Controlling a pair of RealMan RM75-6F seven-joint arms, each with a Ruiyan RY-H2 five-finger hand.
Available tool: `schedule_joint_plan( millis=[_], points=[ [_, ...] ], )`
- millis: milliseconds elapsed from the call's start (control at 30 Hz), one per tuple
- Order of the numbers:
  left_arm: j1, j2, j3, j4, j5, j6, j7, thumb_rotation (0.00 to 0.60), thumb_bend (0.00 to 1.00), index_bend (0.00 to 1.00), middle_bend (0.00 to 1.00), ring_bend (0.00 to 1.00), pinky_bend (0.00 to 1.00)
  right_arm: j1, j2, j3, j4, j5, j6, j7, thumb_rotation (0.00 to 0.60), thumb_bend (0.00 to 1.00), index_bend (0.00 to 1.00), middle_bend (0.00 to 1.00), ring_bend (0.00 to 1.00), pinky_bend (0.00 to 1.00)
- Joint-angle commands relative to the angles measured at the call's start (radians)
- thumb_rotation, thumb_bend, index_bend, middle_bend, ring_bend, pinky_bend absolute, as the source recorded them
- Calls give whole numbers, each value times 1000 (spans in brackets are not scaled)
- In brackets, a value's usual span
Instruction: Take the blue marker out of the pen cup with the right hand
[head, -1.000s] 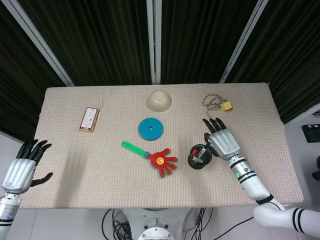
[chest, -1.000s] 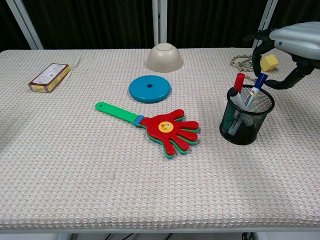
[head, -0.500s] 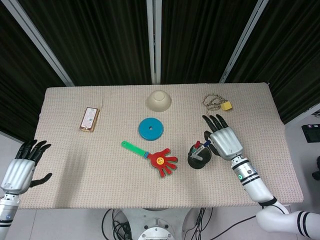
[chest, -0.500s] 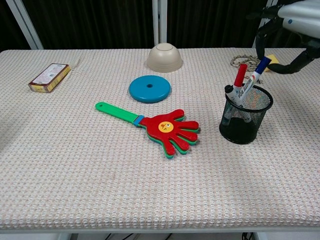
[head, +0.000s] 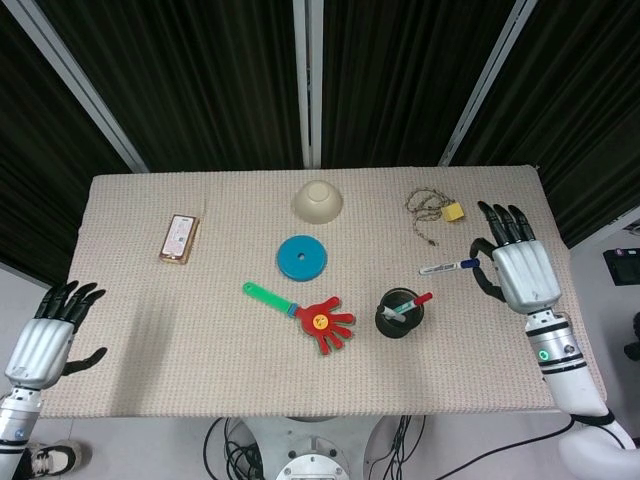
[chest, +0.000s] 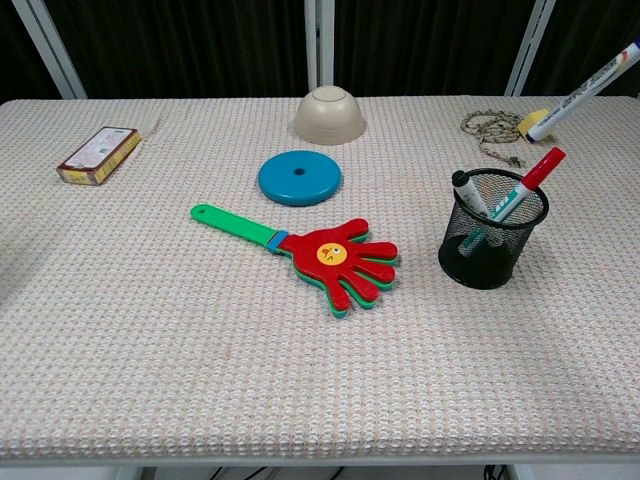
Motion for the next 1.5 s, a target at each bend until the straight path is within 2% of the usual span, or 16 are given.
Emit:
schedule_joint_plan(
  millis=[33, 333, 633, 733, 833, 967, 1000, 1067, 1200, 1500],
  points=[
    [-2, -1, -1, -1, -3, -5, 3, 600, 181, 151, 93, 16, 44, -25, -12, -8, 73, 19, -5, 26, 600, 345, 688, 31, 0, 0],
    [-6, -8, -2, 1, -8, -14, 7, 600, 181, 151, 93, 16, 44, -30, -99, -40, 186, 14, -66, 64, 600, 346, 700, 33, 0, 0],
    [-1, -4, -1, 5, -12, -9, -1, 600, 181, 151, 93, 16, 43, -35, -158, -60, 246, -6, -92, 65, 600, 344, 692, 35, 0, 0],
    [-1, -7, 0, 8, -12, -11, -4, 600, 182, 151, 93, 16, 43, -38, -161, -70, 242, -19, -99, 58, 600, 333, 624, 31, 0, 0],
    [-1, -7, 0, 8, -12, -10, -3, 600, 181, 151, 93, 16, 43, -42, -151, -83, 223, -34, -107, 53, 600, 313, 514, 24, 0, 0],
    [-1, -5, -2, 7, -14, -10, -3, 600, 181, 152, 93, 16, 44, -47, -124, -103, 186, -60, -122, 59, 600, 196, 231, 0, 0, 0],
    [0, -5, -2, 7, -14, -10, -4, 600, 181, 152, 93, 16, 44, -51, -116, -110, 174, -75, -124, 81, 600, 162, 137, 0, 0, 0],
    [0, -5, -1, 7, -14, -10, -4, 600, 182, 152, 93, 16, 44, -54, -97, -125, 152, -99, -136, 118, 600, 86, 19, 0, 0, 0],
    [1, -4, -1, 4, -13, -8, -4, 600, 181, 152, 93, 16, 44, -65, -52, -153, 102, -144, -143, 156, 600, 17, 0, 0, 0, 0],
    [6, 11, -3, -22, -5, 11, 10, 600, 181, 152, 93, 16, 44, -174, 7, -191, 71, -245, 34, 207, 600, 26, 0, 0, 0, 0]
  ],
)
